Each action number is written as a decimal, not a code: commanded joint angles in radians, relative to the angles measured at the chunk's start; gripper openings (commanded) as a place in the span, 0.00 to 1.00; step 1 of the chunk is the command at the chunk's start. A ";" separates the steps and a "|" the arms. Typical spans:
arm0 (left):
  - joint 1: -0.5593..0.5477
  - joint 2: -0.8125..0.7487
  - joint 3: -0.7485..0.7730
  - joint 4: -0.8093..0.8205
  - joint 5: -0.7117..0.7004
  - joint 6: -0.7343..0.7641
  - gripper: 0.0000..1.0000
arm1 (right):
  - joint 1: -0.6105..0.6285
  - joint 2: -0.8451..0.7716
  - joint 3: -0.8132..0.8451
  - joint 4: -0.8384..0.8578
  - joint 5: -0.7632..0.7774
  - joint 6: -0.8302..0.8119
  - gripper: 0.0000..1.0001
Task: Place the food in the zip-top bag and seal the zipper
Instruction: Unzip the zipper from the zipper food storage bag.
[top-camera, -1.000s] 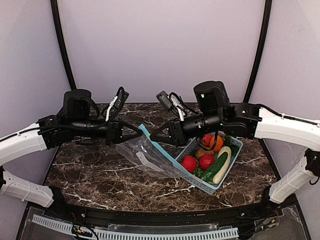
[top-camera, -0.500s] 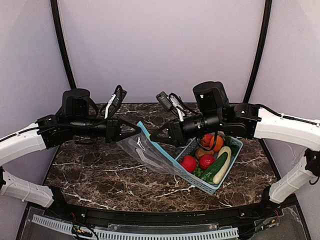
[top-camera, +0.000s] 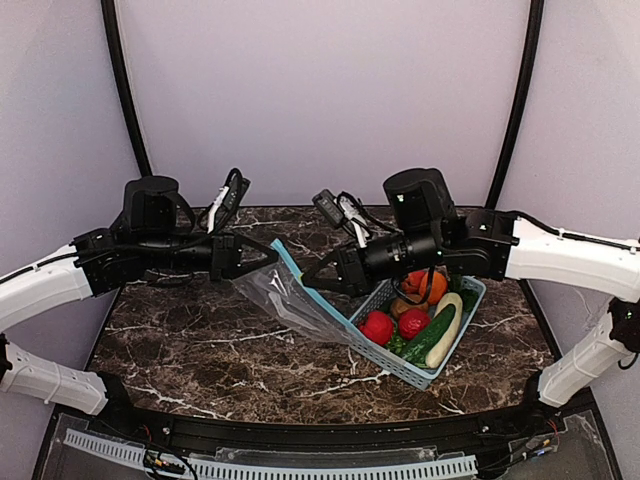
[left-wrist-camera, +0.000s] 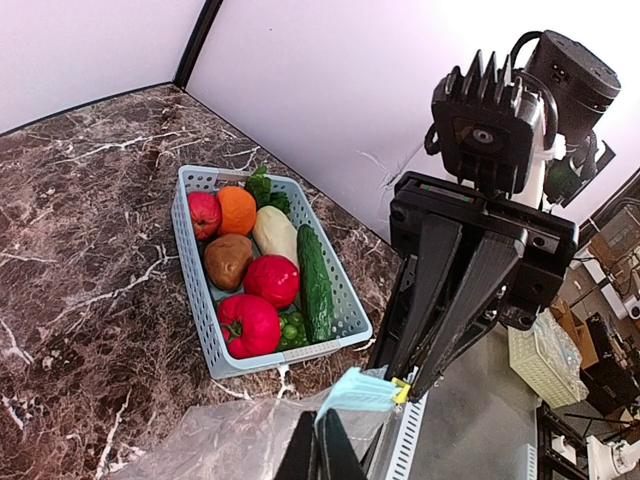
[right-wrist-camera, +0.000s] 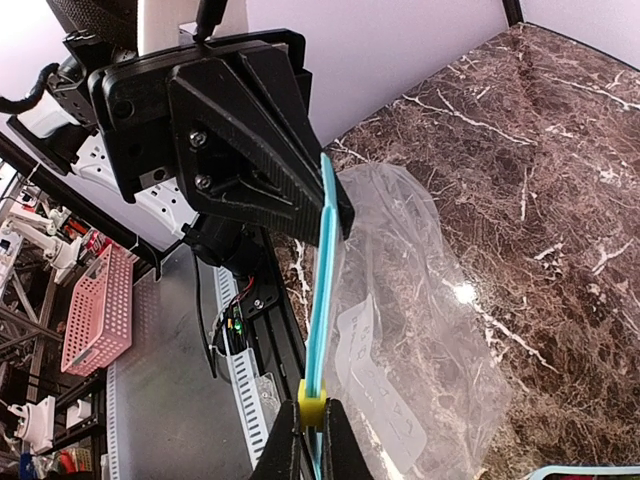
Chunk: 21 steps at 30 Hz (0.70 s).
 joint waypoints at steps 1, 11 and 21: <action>0.020 -0.014 0.002 -0.011 -0.036 -0.004 0.01 | 0.002 0.000 -0.024 -0.017 0.000 0.000 0.00; 0.040 -0.007 0.001 -0.026 -0.042 -0.011 0.01 | 0.003 -0.006 -0.051 -0.018 0.013 0.009 0.00; 0.070 -0.010 -0.005 -0.036 -0.026 -0.008 0.01 | 0.003 -0.022 -0.095 -0.020 0.030 0.025 0.00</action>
